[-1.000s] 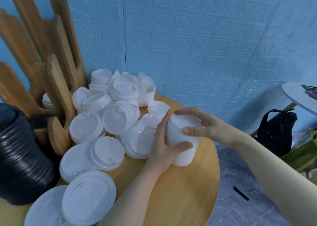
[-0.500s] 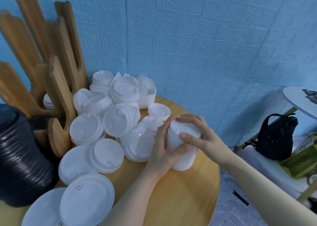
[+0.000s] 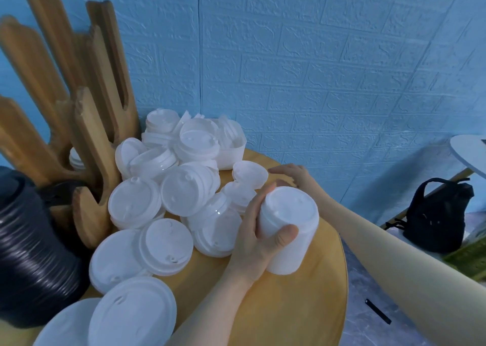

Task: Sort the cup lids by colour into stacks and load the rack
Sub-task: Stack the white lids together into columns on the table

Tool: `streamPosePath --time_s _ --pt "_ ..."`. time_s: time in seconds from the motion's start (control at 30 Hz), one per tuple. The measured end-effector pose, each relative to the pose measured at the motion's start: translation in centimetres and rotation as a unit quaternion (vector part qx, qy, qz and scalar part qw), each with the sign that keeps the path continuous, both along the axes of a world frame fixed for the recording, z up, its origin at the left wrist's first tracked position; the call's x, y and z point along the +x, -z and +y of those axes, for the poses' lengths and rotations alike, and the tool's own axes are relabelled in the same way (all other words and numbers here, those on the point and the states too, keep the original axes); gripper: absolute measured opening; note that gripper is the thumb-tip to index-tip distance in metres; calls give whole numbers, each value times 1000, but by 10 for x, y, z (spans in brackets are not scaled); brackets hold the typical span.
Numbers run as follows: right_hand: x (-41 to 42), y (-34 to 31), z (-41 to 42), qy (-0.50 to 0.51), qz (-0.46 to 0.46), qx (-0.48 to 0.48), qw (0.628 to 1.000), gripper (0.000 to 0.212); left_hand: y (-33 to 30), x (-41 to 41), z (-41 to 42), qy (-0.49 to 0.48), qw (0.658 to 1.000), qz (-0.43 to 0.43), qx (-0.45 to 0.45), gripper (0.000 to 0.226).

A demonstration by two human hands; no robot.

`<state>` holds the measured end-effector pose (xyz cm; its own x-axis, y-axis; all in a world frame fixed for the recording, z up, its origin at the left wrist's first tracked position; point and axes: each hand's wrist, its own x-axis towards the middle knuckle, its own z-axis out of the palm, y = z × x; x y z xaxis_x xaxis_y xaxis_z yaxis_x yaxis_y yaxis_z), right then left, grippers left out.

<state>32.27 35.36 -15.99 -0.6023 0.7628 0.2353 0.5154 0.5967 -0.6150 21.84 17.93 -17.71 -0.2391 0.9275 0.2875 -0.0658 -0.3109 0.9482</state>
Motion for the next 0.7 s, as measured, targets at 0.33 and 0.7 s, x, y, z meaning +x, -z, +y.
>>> streamPosePath --time_s 0.33,0.7 --pt "-17 8 24 -60 -195 200 958 28 5 -1 4 -9 1000 19 -7 97" --pt "19 -10 8 19 2 148 989 5 3 -1 1 -7 1000 13 -10 80"
